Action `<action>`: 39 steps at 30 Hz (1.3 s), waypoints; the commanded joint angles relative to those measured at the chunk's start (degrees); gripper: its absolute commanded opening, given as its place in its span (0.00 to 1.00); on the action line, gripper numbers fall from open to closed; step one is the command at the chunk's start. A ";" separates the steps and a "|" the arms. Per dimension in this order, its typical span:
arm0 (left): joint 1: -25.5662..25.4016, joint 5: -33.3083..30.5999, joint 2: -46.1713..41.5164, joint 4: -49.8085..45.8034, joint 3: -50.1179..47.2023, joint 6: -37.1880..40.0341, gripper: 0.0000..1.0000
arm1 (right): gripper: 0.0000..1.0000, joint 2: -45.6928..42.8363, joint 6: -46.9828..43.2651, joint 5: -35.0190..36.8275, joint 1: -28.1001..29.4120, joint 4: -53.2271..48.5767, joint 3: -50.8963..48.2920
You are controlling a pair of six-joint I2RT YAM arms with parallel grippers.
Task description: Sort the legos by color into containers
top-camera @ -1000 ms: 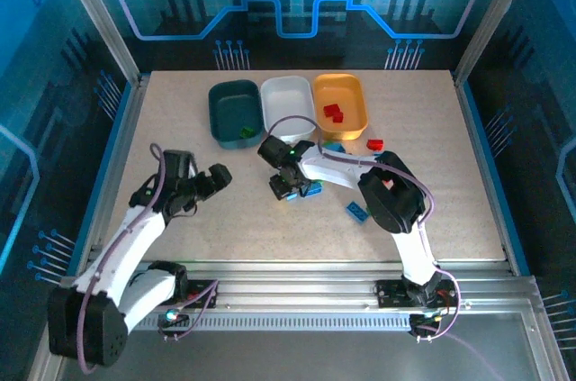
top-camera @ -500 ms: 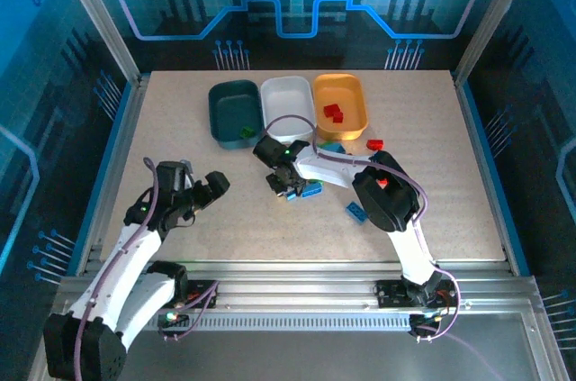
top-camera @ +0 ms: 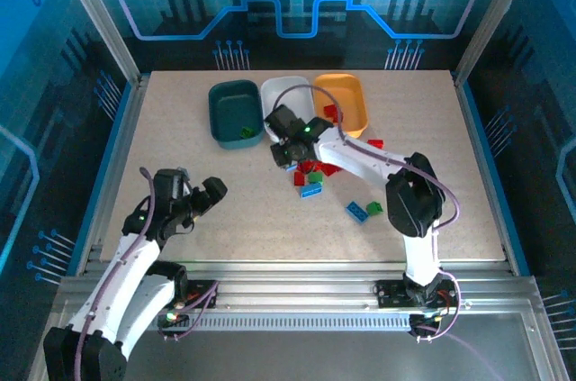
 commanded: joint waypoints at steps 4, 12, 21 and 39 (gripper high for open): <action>0.85 7.20 -1.96 2.60 -4.63 -5.00 0.99 | 0.31 5.92 1.62 -1.68 -8.05 0.48 9.68; 0.94 8.63 -7.54 -0.20 -5.61 -4.49 0.99 | 0.32 20.74 1.97 -4.97 -12.38 -5.15 29.83; 1.03 9.90 -8.28 -2.16 -5.72 -3.00 0.99 | 0.44 29.17 1.36 -6.54 -13.76 -10.66 40.99; 0.86 15.20 -6.36 8.16 -9.82 -6.16 0.99 | 0.58 -6.74 3.21 -0.43 -12.82 -2.32 0.21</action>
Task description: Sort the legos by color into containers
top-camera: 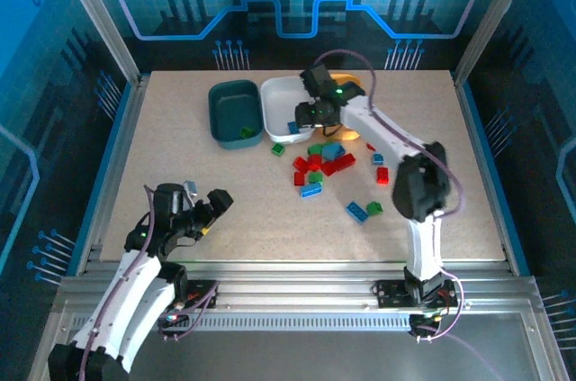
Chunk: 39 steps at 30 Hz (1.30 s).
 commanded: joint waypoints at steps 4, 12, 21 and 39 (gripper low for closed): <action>-0.61 5.12 3.92 8.69 -1.95 -1.58 0.96 | 0.63 -17.74 3.69 4.30 0.03 0.64 -24.65; -10.65 1.78 17.92 20.55 1.60 -3.27 0.95 | 0.75 -33.85 16.22 2.87 -7.37 -1.12 -49.63; -14.85 0.39 28.64 25.74 6.48 -2.72 0.95 | 0.75 -34.49 22.71 -11.17 -11.67 12.13 -64.36; -12.34 -2.26 22.32 15.99 7.85 1.06 0.99 | 0.63 -24.12 22.24 -4.32 -12.04 15.39 -58.49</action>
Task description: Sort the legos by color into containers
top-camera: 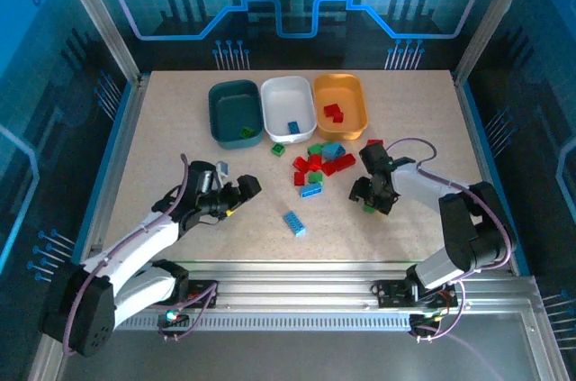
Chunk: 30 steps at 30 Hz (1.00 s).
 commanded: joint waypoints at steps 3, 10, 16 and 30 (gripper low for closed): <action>2.16 -2.08 -2.80 -4.52 0.07 1.54 0.98 | 0.52 2.73 -1.50 3.52 -0.74 2.53 1.63; 10.17 -3.37 -9.92 -10.11 -0.40 -0.64 0.99 | 0.35 2.52 -3.24 3.54 0.13 1.90 2.95; 13.69 -4.26 -9.23 -13.63 3.41 -2.72 0.99 | 0.33 1.22 -4.55 6.65 2.22 -5.26 8.94; 20.00 0.89 4.97 -18.51 15.46 -1.22 0.98 | 0.33 5.31 -8.45 14.36 12.48 -19.33 34.21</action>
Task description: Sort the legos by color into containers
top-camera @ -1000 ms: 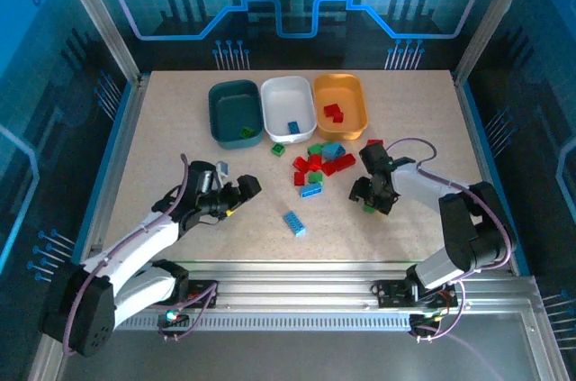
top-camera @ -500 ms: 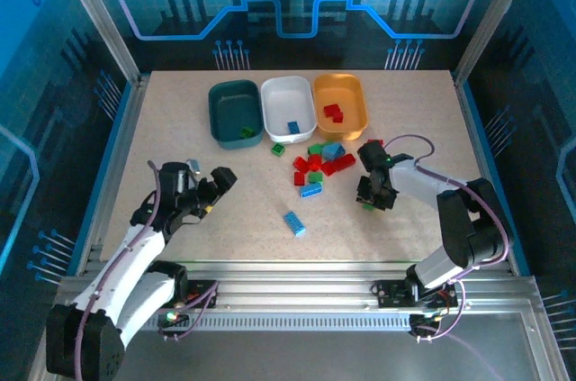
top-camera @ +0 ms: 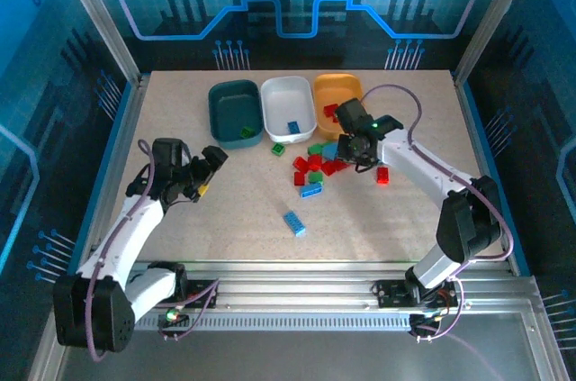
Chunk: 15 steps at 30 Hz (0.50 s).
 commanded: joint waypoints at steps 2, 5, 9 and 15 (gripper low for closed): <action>2.91 5.17 3.21 -3.68 3.00 2.24 0.97 | 0.33 0.95 -2.51 1.01 4.55 -4.16 3.90; 3.39 6.93 1.19 -3.51 2.19 4.33 0.97 | 0.33 -0.13 -5.48 0.04 8.27 2.44 0.75; 3.41 8.01 -3.78 -2.12 -1.45 5.96 0.99 | 0.32 2.95 -8.19 -3.00 11.26 8.81 1.79; 3.76 10.60 -8.99 -5.43 -7.76 5.38 0.99 | 0.32 10.08 -12.31 -6.77 15.08 16.07 9.51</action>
